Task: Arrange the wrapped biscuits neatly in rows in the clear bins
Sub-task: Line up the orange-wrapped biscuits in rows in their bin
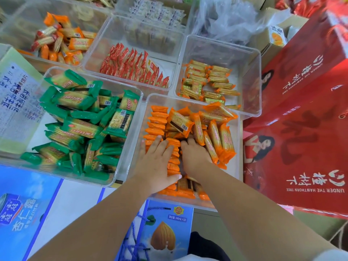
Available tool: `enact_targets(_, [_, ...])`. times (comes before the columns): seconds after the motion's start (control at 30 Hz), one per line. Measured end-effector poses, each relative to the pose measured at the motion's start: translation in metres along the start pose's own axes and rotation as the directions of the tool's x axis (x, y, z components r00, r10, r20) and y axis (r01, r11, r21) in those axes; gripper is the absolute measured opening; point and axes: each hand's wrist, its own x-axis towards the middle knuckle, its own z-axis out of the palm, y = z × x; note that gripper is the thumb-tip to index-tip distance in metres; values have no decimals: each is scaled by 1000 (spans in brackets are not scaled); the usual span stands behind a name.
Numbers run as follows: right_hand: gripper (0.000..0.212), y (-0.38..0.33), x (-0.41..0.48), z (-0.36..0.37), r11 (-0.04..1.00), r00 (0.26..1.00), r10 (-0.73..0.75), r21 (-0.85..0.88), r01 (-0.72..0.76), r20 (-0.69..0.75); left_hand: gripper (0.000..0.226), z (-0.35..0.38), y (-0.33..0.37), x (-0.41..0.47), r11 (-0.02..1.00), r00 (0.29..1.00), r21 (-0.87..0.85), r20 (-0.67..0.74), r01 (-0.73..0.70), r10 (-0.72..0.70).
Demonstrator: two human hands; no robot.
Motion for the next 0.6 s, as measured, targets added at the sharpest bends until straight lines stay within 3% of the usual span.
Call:
enact_targets(0.1, [46,2,-3,-10,1000,998,-4,12,3,64,112,-2,1,3,1000,1000,-29,-11,12,-13])
enact_targets(0.2, [29,7,-13,-19,992,981,-120,-21,124,151,122,-6,0,8,1000,1000,1,-4,3,-3])
enact_targets(0.53, [39,27,-66,-52,908,885,-357,-113,404,298,120,-5,-10,16,997,997,21,1,-74,74])
enact_targets(0.6, [40,26,-64,-68,921,907,-364,-63,384,213,120,-2,-12,14,997,997,15,7,-81,81])
